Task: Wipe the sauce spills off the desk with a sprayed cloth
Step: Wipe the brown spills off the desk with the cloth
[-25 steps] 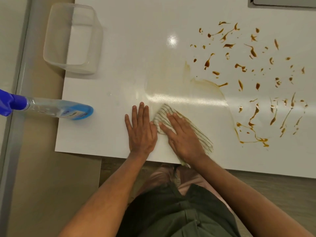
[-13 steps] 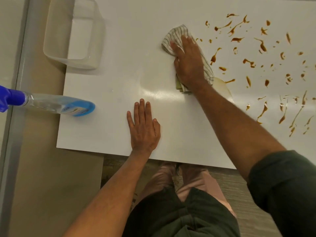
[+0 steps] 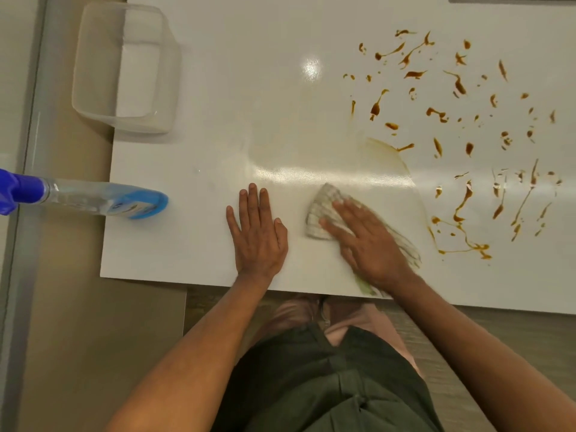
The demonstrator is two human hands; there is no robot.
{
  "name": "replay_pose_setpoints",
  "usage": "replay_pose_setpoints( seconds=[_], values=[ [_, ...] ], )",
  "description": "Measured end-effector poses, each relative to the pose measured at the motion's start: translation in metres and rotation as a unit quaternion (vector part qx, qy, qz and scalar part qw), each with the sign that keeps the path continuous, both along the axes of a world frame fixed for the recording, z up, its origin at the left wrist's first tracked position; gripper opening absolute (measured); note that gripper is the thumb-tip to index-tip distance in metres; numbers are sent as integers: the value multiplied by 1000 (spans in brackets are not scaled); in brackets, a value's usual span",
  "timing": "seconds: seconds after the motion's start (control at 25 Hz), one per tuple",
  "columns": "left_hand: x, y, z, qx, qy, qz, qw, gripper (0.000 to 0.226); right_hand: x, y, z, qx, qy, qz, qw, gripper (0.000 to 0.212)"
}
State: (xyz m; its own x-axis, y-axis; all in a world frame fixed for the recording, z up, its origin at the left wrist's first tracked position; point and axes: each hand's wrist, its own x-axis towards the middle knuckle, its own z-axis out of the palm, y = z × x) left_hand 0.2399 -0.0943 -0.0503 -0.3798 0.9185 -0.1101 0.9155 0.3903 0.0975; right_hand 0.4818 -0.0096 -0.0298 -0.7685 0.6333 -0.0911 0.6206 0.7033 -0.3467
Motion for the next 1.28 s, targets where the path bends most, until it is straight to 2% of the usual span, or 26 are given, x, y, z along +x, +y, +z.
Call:
replay_pose_setpoints(
  seconds=[0.16, 0.24, 0.36, 0.44, 0.56, 0.68, 0.84, 0.96, 1.04, 1.12, 1.2, 1.28],
  values=[
    [0, 0, -1, 4, 3, 0, 1000, 69, -61, 92, 4, 22, 31, -132, 991, 59],
    [1, -1, -2, 6, 5, -1, 1000, 69, -110, 113, 9, 12, 33, -180, 983, 61],
    [1, 1, -3, 19, 8, 1, 1000, 67, -189, 102, 12, -4, 44, -113, 993, 62],
    [-1, 2, -3, 26, -7, 9, 1000, 66, -214, 86, 14, -17, 47, -54, 997, 62],
    [-2, 0, 2, 21, -13, 5, 1000, 66, -179, 61, 13, -39, 60, -27, 997, 62],
    [-1, 0, 5, 10, -17, -1, 1000, 68, -96, 31, 12, -32, 40, -72, 996, 64],
    [-1, 0, 4, -4, -20, 2, 1000, 69, 9, 32, 15, 1, 7, -255, 967, 66],
    [1, 1, 5, -12, -15, 2, 1000, 70, -8, 24, 15, -2, 13, -379, 926, 69],
    [1, 1, 6, -14, -17, 4, 1000, 70, -44, -9, 14, -14, 26, -347, 937, 75],
    [1, 0, 7, -15, -19, 3, 1000, 71, -54, -55, 9, -34, 20, -229, 973, 73],
    [1, 0, 7, -11, -16, 3, 1000, 70, -24, -76, 3, -25, -3, -126, 992, 67],
    [1, 0, 7, -6, -15, 4, 1000, 68, 23, -71, 0, -15, -7, -117, 993, 65]
  ],
)
